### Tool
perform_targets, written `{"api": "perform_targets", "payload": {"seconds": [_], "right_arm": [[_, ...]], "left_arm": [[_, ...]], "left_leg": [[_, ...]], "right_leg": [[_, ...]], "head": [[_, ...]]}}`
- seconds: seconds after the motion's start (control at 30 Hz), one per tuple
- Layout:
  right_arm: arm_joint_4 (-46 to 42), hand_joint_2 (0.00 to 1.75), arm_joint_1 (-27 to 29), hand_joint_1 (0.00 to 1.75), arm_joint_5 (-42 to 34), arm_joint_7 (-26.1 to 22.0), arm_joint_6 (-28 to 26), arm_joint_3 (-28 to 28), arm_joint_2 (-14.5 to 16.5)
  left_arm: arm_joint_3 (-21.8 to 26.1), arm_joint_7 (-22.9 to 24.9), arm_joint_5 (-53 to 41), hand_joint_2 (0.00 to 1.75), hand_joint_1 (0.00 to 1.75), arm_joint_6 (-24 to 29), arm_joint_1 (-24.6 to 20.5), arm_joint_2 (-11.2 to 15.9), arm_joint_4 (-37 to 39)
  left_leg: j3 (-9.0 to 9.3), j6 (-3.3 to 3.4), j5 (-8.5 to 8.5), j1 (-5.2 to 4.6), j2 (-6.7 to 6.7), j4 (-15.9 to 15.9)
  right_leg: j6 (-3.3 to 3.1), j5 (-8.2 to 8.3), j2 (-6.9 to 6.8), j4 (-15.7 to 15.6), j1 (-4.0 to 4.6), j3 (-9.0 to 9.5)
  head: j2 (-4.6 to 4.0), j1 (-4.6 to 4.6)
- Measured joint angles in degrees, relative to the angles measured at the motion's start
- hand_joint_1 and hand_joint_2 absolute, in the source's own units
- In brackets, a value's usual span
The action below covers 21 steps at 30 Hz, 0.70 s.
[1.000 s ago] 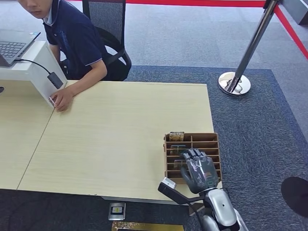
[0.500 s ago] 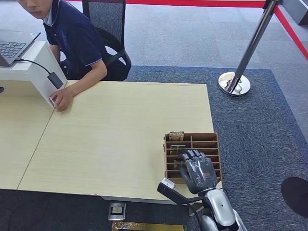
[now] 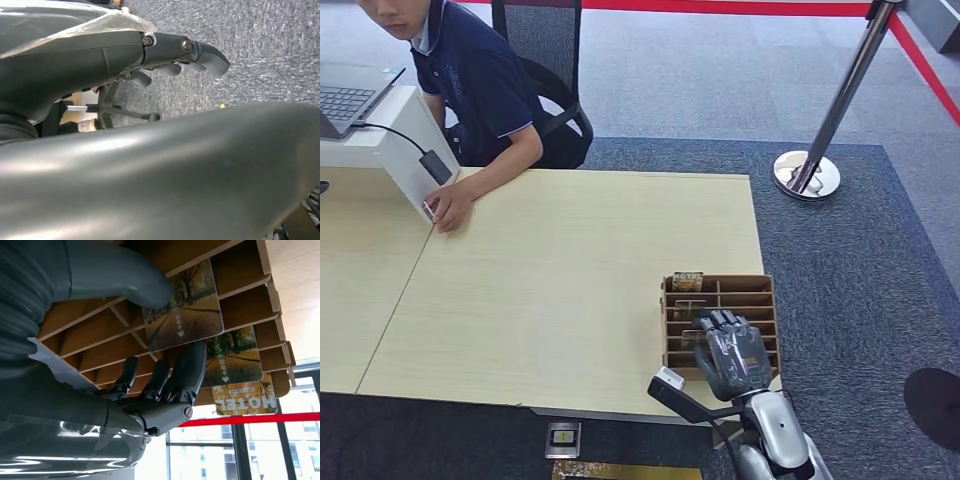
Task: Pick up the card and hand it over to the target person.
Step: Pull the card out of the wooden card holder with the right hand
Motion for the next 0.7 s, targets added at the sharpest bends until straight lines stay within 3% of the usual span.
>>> {"api": "perform_targets", "payload": {"seconds": [0.07,0.13,0.2,0.7], "right_arm": [[0.3,1.75,-0.2,1.20,0.1,-0.1,0.0,0.0,0.1],[0.4,1.75,-0.4,1.56,0.2,-0.2,-0.1,0.0,0.1],[0.4,1.75,-0.4,1.75,0.2,-0.4,-0.2,0.0,0.0],[-11.8,1.75,4.2,1.75,3.2,-0.4,-1.5,0.0,-2.0]], "left_arm": [[0.0,0.0,0.0,0.00,0.00,0.0,0.0,0.0,0.0],[0.1,0.0,0.1,0.00,0.00,0.1,0.0,0.0,0.0],[0.2,0.0,0.1,0.00,0.00,0.1,0.0,0.0,0.0],[0.1,-0.4,0.2,0.00,0.00,-0.2,0.0,0.0,0.0]], "left_leg": [[0.00,0.01,0.01,-0.01,0.01,0.0],[0.03,-0.01,-0.01,0.00,-0.03,0.0],[0.06,-0.01,-0.04,0.01,-0.05,0.0],[0.00,0.00,-0.04,-0.02,-0.09,0.0]], "right_leg": [[-0.01,0.01,0.00,0.0,0.00,-0.01],[0.00,-0.02,-0.02,0.0,0.00,0.03],[0.01,-0.05,-0.03,0.0,0.01,0.07],[0.01,-0.08,-0.08,0.0,-0.02,0.01]], "head": [[0.00,0.00],[0.00,0.00],[0.00,0.00],[0.00,0.00]]}}
